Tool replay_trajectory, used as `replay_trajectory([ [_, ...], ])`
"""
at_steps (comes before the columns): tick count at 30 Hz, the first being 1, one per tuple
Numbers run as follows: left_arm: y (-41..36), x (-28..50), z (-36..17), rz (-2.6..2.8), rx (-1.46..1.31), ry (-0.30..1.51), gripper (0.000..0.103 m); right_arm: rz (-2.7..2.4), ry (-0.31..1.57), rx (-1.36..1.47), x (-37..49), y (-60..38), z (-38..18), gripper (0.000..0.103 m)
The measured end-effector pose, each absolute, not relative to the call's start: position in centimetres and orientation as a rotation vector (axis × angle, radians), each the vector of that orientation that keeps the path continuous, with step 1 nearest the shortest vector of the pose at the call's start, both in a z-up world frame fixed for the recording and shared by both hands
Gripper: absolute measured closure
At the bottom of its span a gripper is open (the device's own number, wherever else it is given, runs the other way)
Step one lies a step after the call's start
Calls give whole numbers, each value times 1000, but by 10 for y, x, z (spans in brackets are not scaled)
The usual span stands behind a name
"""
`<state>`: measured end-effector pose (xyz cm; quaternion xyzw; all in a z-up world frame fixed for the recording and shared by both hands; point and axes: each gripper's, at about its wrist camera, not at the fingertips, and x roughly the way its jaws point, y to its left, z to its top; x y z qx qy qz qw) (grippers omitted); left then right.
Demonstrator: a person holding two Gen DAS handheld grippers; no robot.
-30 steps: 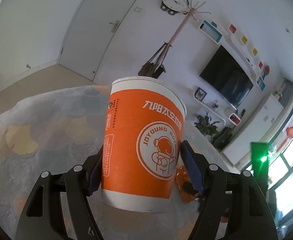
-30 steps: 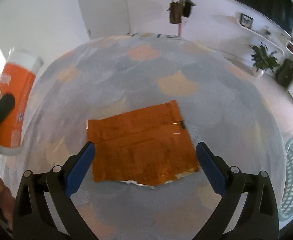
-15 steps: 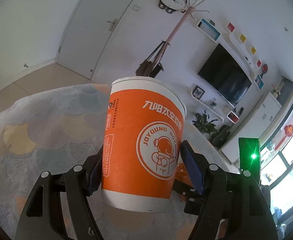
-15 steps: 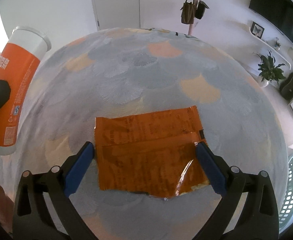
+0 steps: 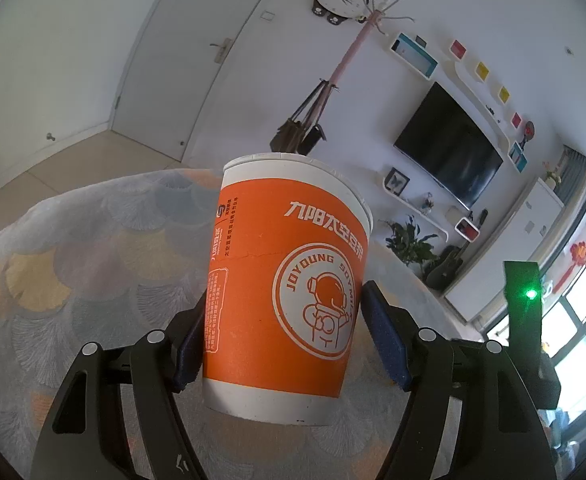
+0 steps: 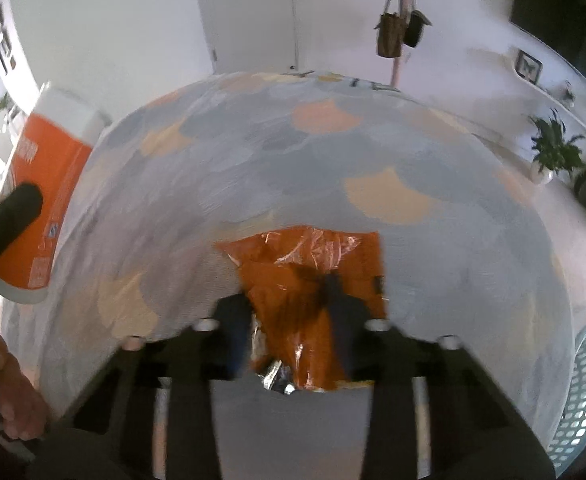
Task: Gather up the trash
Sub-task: 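Grasp the flat orange snack wrapper with the right tool and lift it, then carry the orange cup and wrapper to the teal basket and release both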
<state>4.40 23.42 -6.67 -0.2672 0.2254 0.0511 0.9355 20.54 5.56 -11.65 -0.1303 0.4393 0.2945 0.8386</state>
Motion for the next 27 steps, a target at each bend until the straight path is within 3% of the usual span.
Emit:
replay_trajectory([
  [10, 178, 57, -42, -32, -431, 472, 34, 556, 812, -164, 191, -22, -75, 85],
  [19, 67, 99, -2, -248, -320, 481, 34, 408, 677, -62, 177, -132, -29, 85],
  [27, -39, 145, -3, -411, -224, 532, 34, 227, 671, 37, 181, -242, -29, 85],
])
